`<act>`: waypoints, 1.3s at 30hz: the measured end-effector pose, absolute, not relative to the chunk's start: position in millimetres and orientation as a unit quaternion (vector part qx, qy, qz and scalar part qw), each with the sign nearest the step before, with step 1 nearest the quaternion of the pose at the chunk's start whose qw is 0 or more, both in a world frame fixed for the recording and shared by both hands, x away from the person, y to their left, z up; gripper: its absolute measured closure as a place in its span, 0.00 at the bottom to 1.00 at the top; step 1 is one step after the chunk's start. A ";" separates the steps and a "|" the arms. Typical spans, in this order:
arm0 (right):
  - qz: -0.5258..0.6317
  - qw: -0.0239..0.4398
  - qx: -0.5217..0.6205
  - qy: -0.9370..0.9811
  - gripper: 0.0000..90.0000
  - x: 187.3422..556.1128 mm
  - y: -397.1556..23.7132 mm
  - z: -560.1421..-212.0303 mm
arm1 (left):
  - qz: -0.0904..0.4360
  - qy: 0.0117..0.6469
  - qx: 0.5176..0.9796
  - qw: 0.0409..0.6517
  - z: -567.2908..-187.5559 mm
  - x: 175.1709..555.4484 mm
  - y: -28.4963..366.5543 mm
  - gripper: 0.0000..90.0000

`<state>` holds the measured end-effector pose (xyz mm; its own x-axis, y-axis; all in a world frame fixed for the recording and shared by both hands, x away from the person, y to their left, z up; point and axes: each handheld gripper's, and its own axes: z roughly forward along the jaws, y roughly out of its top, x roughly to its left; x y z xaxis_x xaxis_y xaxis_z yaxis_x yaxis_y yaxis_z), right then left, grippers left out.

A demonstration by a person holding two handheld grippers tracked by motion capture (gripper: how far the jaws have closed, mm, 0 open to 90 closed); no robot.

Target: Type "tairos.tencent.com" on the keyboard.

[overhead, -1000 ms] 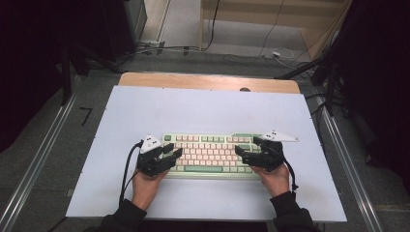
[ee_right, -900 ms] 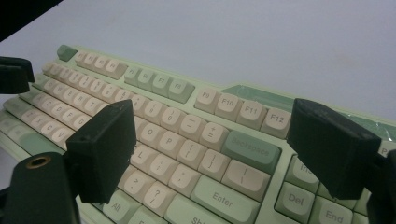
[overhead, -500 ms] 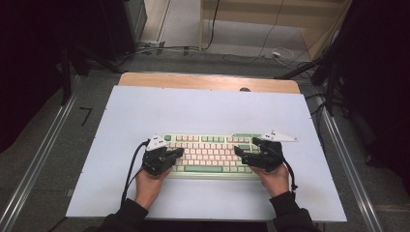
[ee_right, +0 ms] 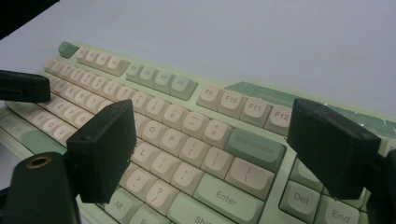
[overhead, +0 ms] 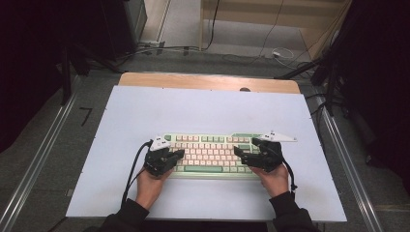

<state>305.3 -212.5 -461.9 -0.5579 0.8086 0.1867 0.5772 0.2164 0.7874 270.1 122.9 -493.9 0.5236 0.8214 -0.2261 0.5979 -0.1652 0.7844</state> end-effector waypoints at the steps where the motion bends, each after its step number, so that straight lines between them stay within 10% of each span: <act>1: 0.434 0.133 0.451 0.768 0.16 305.3 -212.5 -461.9 | 0.127 0.472 0.753 0.440 -494.1 270.1 122.9 1.00; 12: 0.433 0.133 0.451 0.769 0.16 305.3 -212.1 -462.3 | 0.130 0.475 0.757 0.430 -495.1 270.7 120.9 1.00; 23: 0.433 0.134 0.450 0.770 0.16 304.6 -211.8 -462.0 | 0.199 0.484 0.697 0.490 -476.3 258.9 139.3 0.41; 39: 0.432 0.132 0.450 0.770 0.16 303.8 -211.1 -462.3 | 0.215 0.532 0.659 0.486 -478.4 263.3 162.6 0.39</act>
<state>303.8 -211.1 -462.3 -0.5599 0.8075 0.1855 0.5795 0.2217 0.7842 263.3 162.6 -478.4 0.3412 0.9102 -0.2348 0.4925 0.0397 0.8694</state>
